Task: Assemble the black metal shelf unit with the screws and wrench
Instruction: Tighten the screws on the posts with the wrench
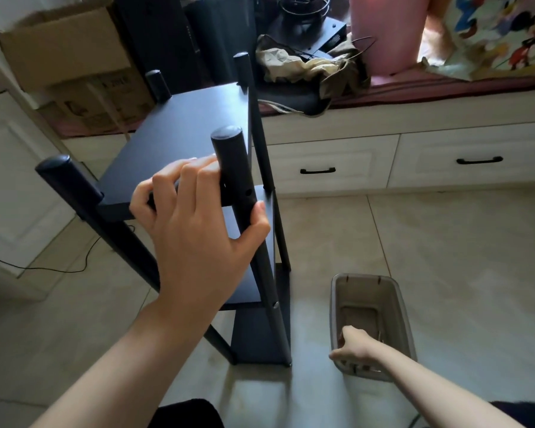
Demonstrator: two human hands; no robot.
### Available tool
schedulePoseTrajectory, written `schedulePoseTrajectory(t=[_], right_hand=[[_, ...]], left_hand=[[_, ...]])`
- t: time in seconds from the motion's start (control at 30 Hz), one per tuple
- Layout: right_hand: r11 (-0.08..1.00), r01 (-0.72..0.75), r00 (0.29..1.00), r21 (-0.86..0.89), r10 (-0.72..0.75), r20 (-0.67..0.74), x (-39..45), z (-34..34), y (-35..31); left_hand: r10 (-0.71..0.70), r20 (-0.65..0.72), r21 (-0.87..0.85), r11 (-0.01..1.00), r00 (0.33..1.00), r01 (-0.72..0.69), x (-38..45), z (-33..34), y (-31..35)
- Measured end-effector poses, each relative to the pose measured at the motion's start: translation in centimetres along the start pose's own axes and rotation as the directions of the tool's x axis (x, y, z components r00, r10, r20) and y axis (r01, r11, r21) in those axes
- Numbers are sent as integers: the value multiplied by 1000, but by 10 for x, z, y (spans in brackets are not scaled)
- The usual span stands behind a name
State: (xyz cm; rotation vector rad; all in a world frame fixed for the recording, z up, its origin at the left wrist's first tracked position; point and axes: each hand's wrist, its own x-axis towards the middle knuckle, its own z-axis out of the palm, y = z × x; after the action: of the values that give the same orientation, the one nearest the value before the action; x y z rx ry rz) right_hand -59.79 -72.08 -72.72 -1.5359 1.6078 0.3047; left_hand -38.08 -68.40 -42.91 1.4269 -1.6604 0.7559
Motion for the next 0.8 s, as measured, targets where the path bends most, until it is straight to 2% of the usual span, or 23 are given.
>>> schedulePoseTrajectory(t=[0.27,0.33,0.37,0.43,0.53,0.6,0.8], right_hand=[[968,53,979,245,-99,179,10,9,-4],[969,65,987,237,-97,125,16,8,0],[984,81,994,160,-92,64,19,7,2],[986,112,993,-122,-116,-28,26,4,9],[871,76,992,-486,-117,-56,39,10,22],[808,48,992,-588,-108,-67,47,13,29],[701,49,990,-712,-129,-60,66,14,35]], left_hand=[[9,-8,-11,1000,1000,-9,1,-1,2],[4,-8,-11,1000,1000,-4,1,-1,2],[2,-11,-11,1000,1000,-2,1,-1,2],[-3,-15,-12,1000,1000,2,2,0,4],[-6,-17,-11,1000,1000,6,2,0,4],[-9,-19,-1,1000,1000,9,2,1,5],[-11,-14,6,1000,1000,11,1,3,5]])
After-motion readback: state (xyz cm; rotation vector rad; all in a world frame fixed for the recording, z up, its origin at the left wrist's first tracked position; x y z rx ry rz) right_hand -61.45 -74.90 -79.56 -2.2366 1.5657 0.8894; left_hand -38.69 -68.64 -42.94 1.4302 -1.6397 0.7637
